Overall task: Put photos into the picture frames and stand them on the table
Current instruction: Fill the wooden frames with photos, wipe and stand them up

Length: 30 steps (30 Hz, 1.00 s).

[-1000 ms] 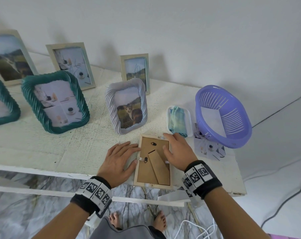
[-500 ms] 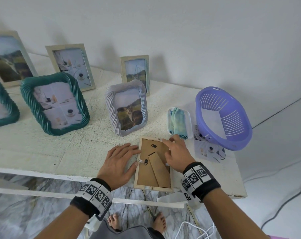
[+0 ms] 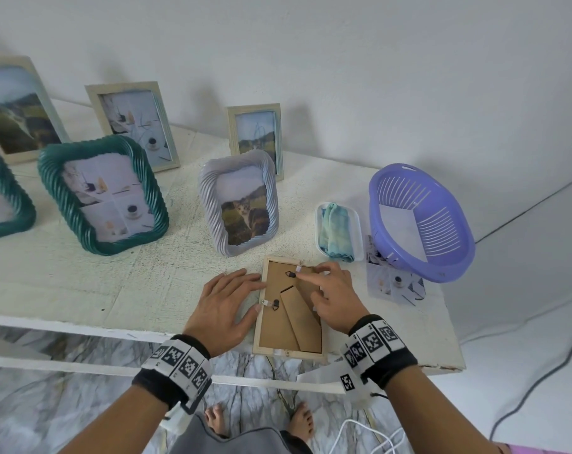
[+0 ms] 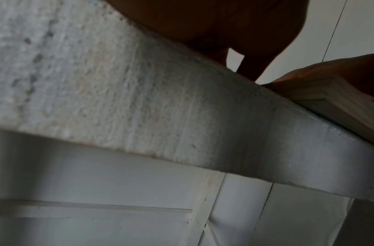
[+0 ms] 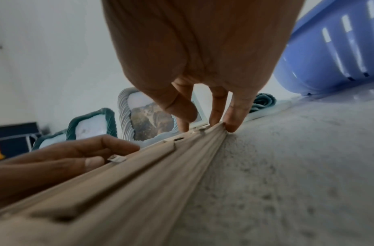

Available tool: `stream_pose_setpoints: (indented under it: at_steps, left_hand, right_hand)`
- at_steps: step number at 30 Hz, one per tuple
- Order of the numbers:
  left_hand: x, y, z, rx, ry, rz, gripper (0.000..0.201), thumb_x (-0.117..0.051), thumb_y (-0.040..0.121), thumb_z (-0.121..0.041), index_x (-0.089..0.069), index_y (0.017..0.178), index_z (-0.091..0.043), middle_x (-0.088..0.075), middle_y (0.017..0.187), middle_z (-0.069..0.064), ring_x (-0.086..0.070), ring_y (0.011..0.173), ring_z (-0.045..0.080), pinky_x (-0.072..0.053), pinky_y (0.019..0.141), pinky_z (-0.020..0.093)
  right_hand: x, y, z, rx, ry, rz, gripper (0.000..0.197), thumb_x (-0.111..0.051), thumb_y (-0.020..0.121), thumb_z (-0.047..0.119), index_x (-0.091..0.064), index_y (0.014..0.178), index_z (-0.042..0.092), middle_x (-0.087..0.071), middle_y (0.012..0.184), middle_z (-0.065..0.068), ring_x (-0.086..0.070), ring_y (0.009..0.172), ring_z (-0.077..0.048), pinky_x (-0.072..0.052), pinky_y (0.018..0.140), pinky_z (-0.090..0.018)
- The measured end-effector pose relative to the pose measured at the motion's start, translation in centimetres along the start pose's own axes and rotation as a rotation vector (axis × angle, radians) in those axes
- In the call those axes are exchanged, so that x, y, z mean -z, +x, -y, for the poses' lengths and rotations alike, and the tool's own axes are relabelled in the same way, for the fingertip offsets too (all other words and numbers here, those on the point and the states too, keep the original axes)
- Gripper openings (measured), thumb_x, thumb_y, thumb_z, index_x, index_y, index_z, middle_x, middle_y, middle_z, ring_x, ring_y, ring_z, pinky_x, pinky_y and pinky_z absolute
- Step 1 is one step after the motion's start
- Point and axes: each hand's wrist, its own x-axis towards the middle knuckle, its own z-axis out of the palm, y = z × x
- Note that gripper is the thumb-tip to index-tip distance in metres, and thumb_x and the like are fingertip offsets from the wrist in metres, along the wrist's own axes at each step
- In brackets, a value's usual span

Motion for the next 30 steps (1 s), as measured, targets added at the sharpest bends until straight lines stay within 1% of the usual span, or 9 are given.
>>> stream_pose_setpoints:
  at_steps: [3,5,6,8,10,12,14,23,30]
  left_hand:
    - [0.0,0.0,0.0,0.008,-0.017,0.011,0.042,-0.038,0.096,-0.051,-0.054,0.131,-0.036,-0.051,0.140,-0.017,-0.034,0.140,0.005,-0.018,0.118,0.035]
    - [0.0,0.0,0.0,0.010,-0.017,0.022,0.043,-0.037,0.096,-0.052,-0.054,0.132,-0.036,-0.051,0.140,-0.017,-0.033,0.141,0.005,-0.019,0.118,0.037]
    - [0.0,0.0,0.0,0.011,-0.014,0.026,0.043,-0.037,0.096,-0.052,-0.054,0.132,-0.036,-0.051,0.141,-0.018,-0.033,0.141,0.005,-0.019,0.118,0.036]
    - [0.0,0.0,0.0,0.011,-0.013,0.023,0.043,-0.038,0.096,-0.052,-0.054,0.132,-0.035,-0.051,0.141,-0.017,-0.033,0.140,0.005,-0.017,0.118,0.035]
    - [0.0,0.0,0.0,0.011,-0.015,0.017,0.043,-0.038,0.095,-0.052,-0.055,0.131,-0.035,-0.052,0.140,-0.016,-0.034,0.140,0.006,-0.017,0.118,0.035]
    - [0.0,0.0,0.0,0.011,-0.014,0.017,0.043,-0.038,0.095,-0.052,-0.055,0.131,-0.034,-0.052,0.140,-0.016,-0.035,0.140,0.007,-0.019,0.118,0.036]
    - [0.0,0.0,0.0,0.010,-0.013,0.020,0.043,-0.038,0.095,-0.051,-0.055,0.131,-0.034,-0.052,0.140,-0.015,-0.035,0.139,0.007,-0.020,0.117,0.036]
    - [0.3,0.0,-0.2,0.013,-0.008,0.032,0.044,-0.038,0.095,-0.050,-0.055,0.132,-0.033,-0.052,0.141,-0.015,-0.035,0.140,0.009,-0.021,0.117,0.038]
    - [0.5,0.1,-0.4,0.037,-0.041,0.064,0.046,-0.037,0.095,-0.050,-0.052,0.135,-0.033,-0.052,0.142,-0.014,-0.032,0.142,0.010,-0.017,0.119,0.038]
  right_hand:
    - [0.2,-0.8,0.0,-0.001,0.181,-0.125,0.044,-0.046,0.086,0.019,-0.053,0.129,0.026,-0.041,0.121,0.000,-0.041,0.115,-0.016,-0.037,0.106,-0.041]
    - [0.1,-1.5,0.0,0.004,0.202,-0.153,0.044,-0.052,0.089,0.022,-0.047,0.132,0.023,-0.039,0.130,-0.002,-0.042,0.121,-0.014,-0.040,0.105,-0.045]
    - [-0.2,-1.9,0.1,0.003,0.181,-0.128,0.049,-0.054,0.089,0.028,-0.042,0.137,0.029,-0.034,0.141,-0.005,-0.037,0.130,-0.016,-0.038,0.108,-0.046]
    - [-0.7,-3.2,0.7,-0.019,0.118,-0.006,0.067,-0.059,0.086,0.044,-0.026,0.144,0.044,-0.010,0.159,-0.005,-0.012,0.146,-0.018,-0.027,0.115,-0.044]
    - [-1.4,-4.4,1.3,-0.052,0.056,0.111,0.090,-0.068,0.078,0.055,-0.010,0.147,0.050,0.012,0.161,-0.002,0.002,0.148,-0.019,-0.021,0.116,-0.043]
    - [-2.2,-5.2,1.6,-0.067,0.014,0.129,0.107,-0.072,0.071,0.062,0.001,0.149,0.048,0.020,0.159,-0.003,0.006,0.148,-0.021,-0.021,0.116,-0.046]
    - [-2.9,-5.4,1.5,-0.067,-0.026,0.119,0.112,-0.072,0.070,0.064,0.006,0.149,0.046,0.024,0.158,-0.004,0.007,0.148,-0.022,-0.022,0.115,-0.045]
    - [-4.2,-5.5,1.3,-0.058,-0.060,0.042,0.093,-0.060,0.082,0.060,0.001,0.150,0.045,0.026,0.158,-0.004,0.005,0.146,-0.023,-0.023,0.116,-0.043]
    - [-3.8,-5.6,1.6,-0.062,0.043,-0.013,0.075,-0.054,0.090,0.051,-0.010,0.150,0.043,0.012,0.161,-0.005,0.000,0.147,-0.020,-0.021,0.115,-0.041]
